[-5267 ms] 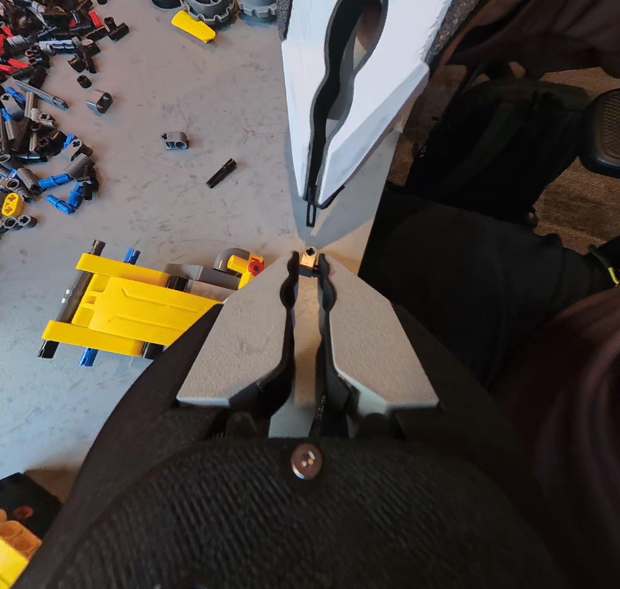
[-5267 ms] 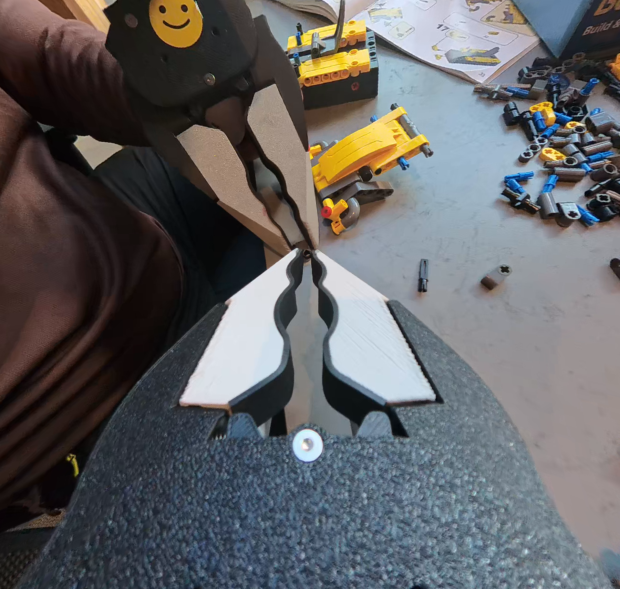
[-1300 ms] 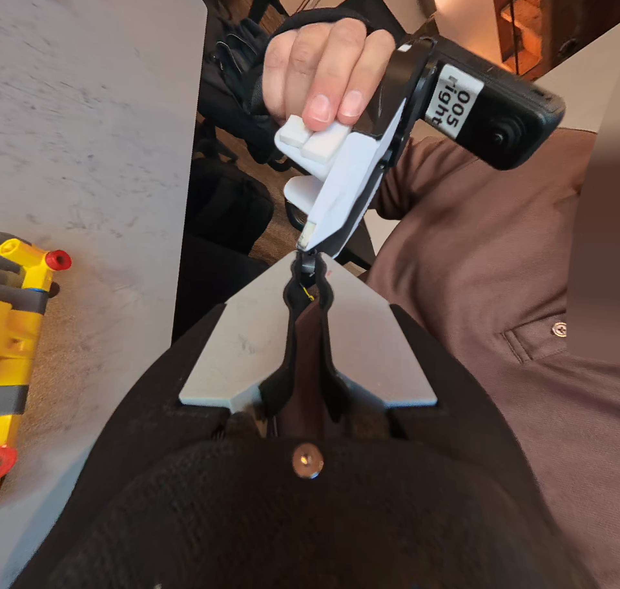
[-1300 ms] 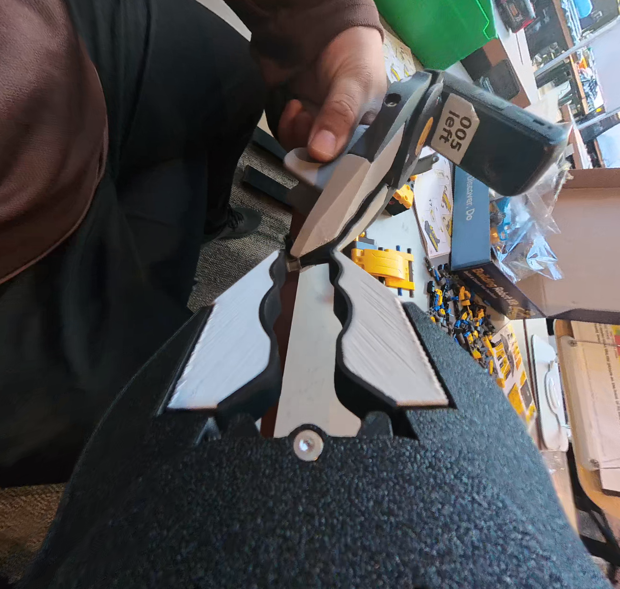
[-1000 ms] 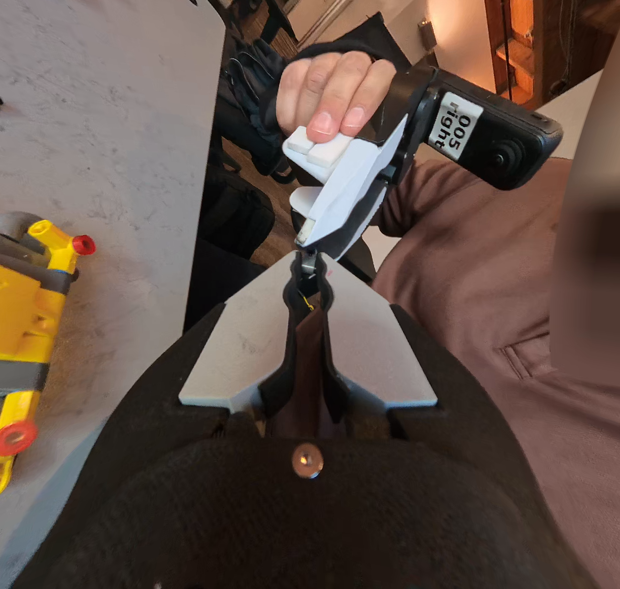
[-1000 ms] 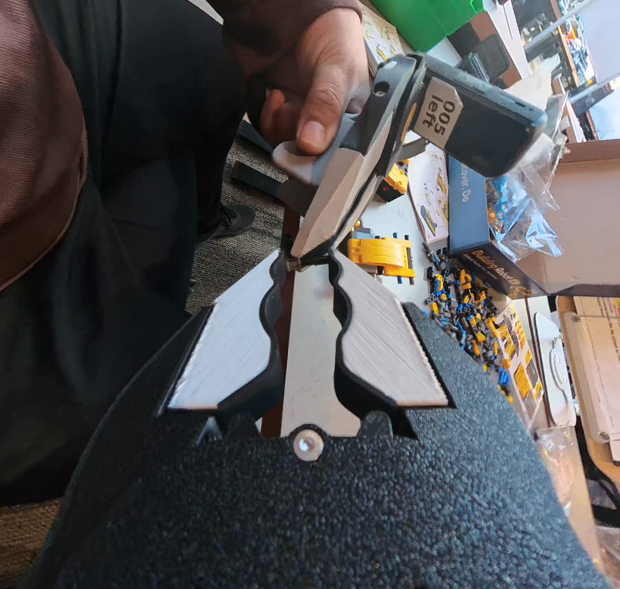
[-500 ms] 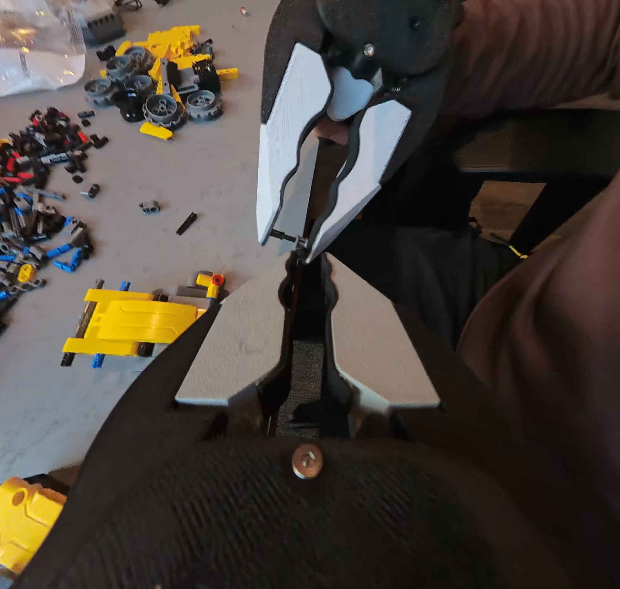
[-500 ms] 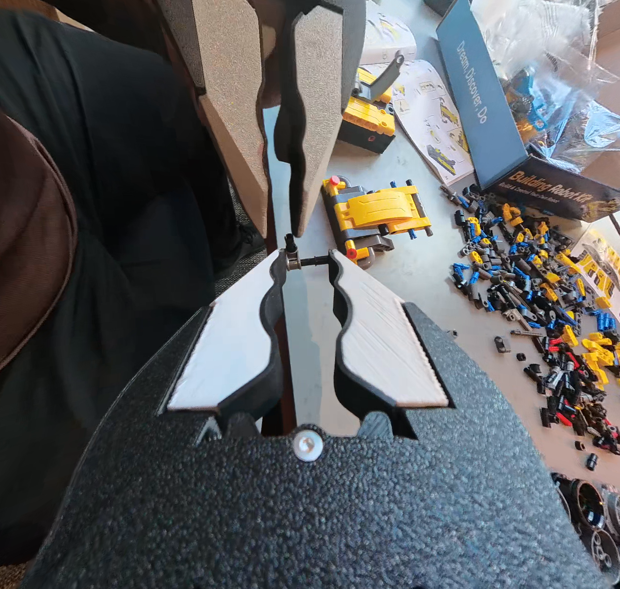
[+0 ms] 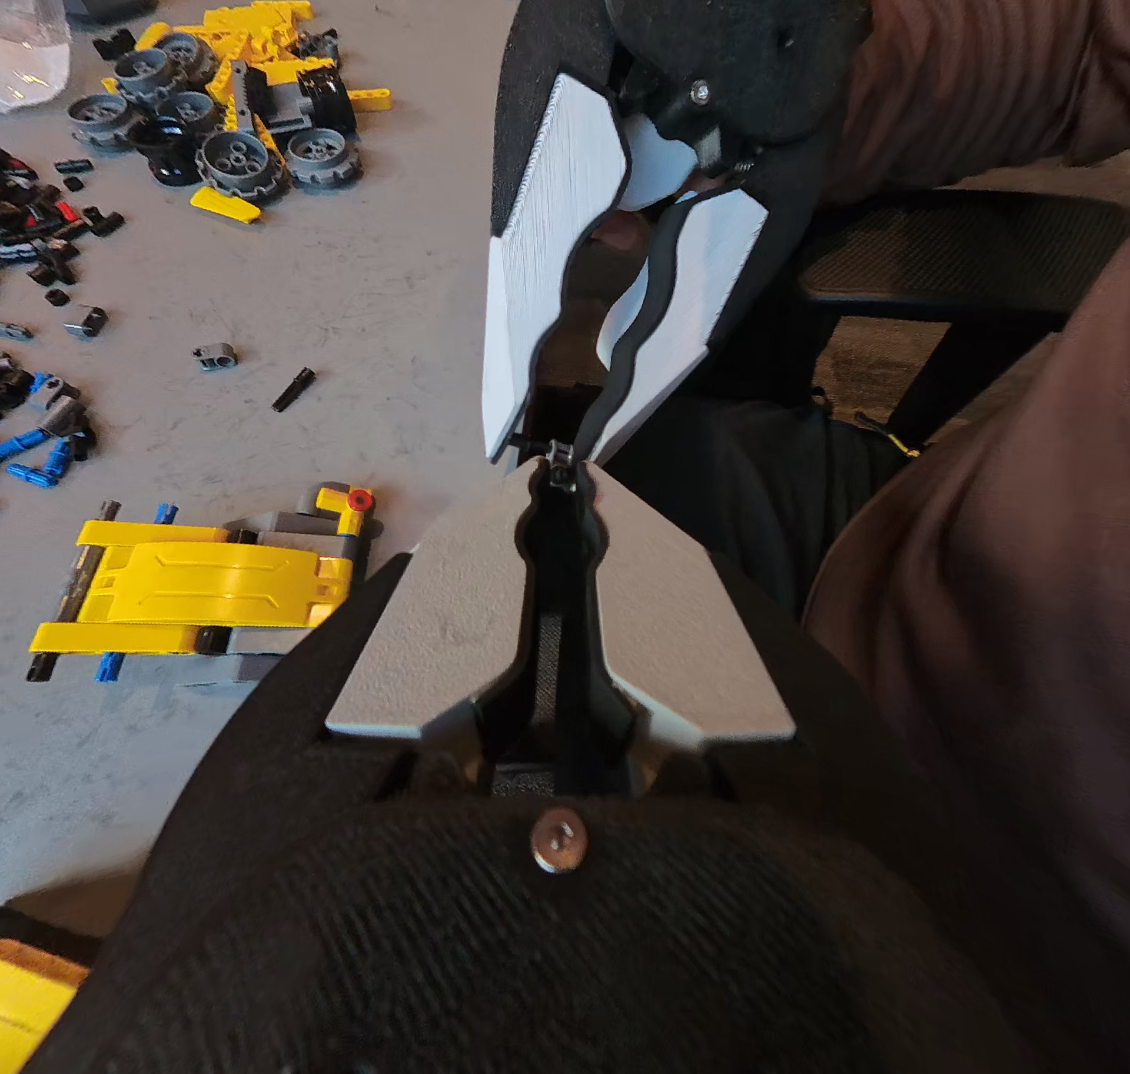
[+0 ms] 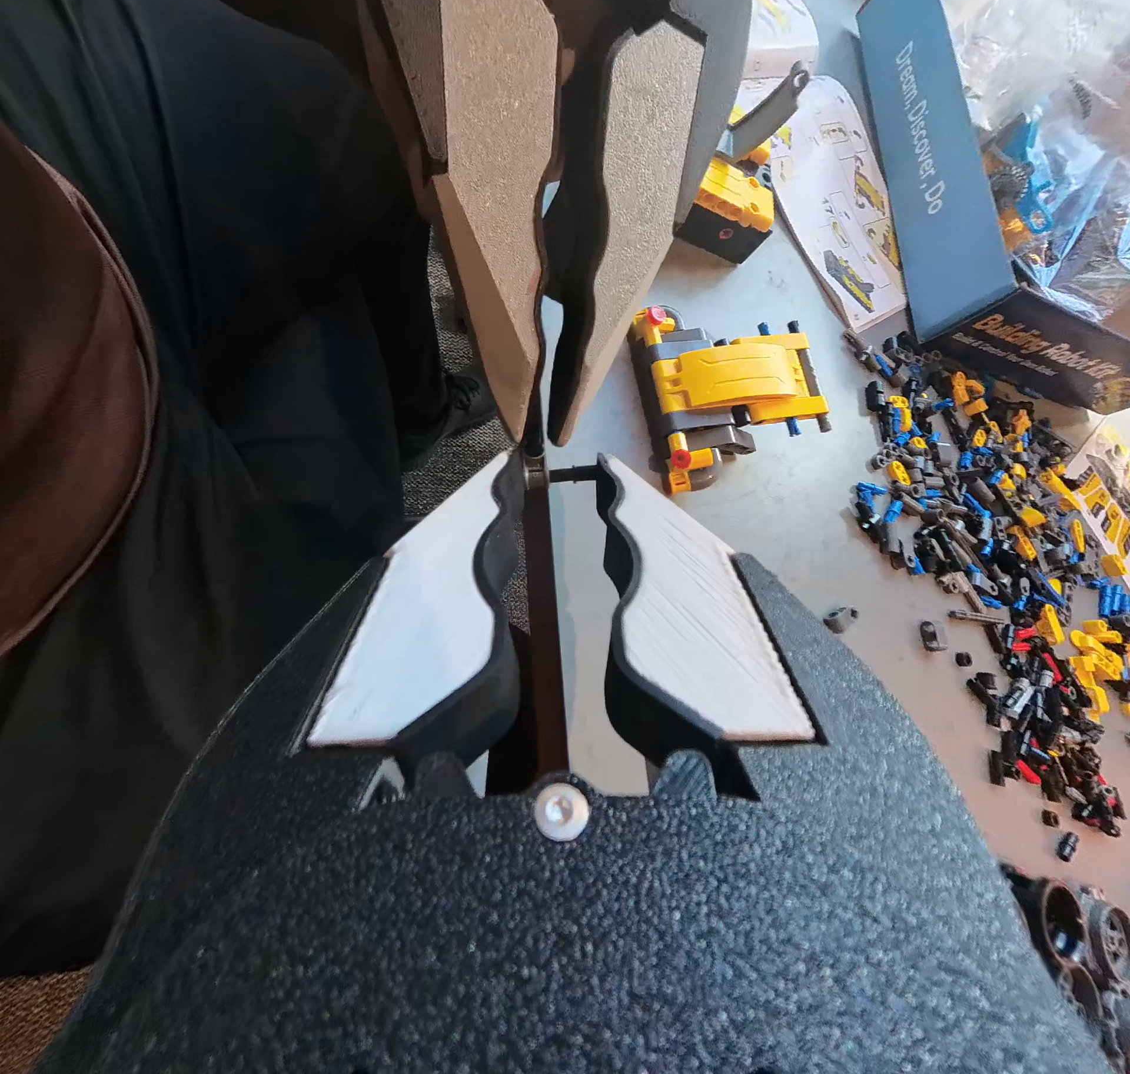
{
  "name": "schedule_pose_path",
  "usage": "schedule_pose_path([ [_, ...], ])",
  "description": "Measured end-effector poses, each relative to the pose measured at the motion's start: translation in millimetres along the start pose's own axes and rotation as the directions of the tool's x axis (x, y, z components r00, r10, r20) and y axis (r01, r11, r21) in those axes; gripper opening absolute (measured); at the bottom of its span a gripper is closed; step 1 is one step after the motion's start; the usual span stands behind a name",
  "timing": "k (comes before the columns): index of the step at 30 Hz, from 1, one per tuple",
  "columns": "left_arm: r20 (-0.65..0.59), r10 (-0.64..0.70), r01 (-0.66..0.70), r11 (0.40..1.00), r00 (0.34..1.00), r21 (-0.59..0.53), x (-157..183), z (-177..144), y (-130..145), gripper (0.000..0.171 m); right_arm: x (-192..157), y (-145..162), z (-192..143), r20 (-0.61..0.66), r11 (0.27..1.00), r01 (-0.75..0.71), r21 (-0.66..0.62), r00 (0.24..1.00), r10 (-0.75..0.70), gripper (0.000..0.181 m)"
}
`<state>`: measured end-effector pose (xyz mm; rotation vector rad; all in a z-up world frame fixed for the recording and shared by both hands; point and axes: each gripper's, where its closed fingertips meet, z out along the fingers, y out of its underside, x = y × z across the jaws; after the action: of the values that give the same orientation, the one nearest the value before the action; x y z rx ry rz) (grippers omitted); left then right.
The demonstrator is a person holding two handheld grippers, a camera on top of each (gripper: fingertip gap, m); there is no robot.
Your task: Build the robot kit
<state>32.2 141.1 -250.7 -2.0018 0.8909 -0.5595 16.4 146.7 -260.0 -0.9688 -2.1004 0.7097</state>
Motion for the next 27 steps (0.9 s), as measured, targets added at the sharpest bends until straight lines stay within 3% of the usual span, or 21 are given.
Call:
schedule_pose_path([
  [6,0.022,-0.008,0.007,1.0,1.0,0.009,-5.3,-1.4,0.9,0.002,6.6,-3.6,4.5,-0.047,1.0,-0.015,0.026,0.999,0.017,0.02],
  [12,0.109,0.111,-0.116,0.993,0.988,0.034,-10.7,-9.2,-3.5,0.001,14.0,-11.6,5.3,-0.1,0.996,-0.003,0.086,0.995,0.012,0.021],
  [15,0.183,0.211,-0.215,0.977,0.96,0.004,-15.8,-12.1,1.5,0.002,16.4,-5.7,8.1,-0.063,0.993,-0.085,0.08,0.994,0.09,0.036],
  [19,0.25,0.439,-0.411,0.898,0.863,-0.157,-17.5,-7.1,23.7,0.001,23.5,-1.0,0.7,0.034,0.957,-0.264,0.117,0.965,0.262,0.031],
  [24,0.286,0.713,-0.64,0.701,0.64,-0.315,-17.5,-0.7,31.3,0.002,15.6,3.1,9.4,0.201,0.9,-0.432,0.053,0.888,0.415,0.028],
  [25,0.267,0.719,-0.652,0.695,0.642,-0.304,-12.4,1.0,31.7,0.002,10.4,-2.3,9.2,0.235,0.905,-0.419,0.074,0.889,0.393,0.028],
  [27,0.245,0.662,-0.612,0.749,0.708,-0.255,-5.7,1.8,32.7,0.002,2.5,-11.2,4.7,0.244,0.936,-0.327,0.133,0.926,0.289,0.028],
])
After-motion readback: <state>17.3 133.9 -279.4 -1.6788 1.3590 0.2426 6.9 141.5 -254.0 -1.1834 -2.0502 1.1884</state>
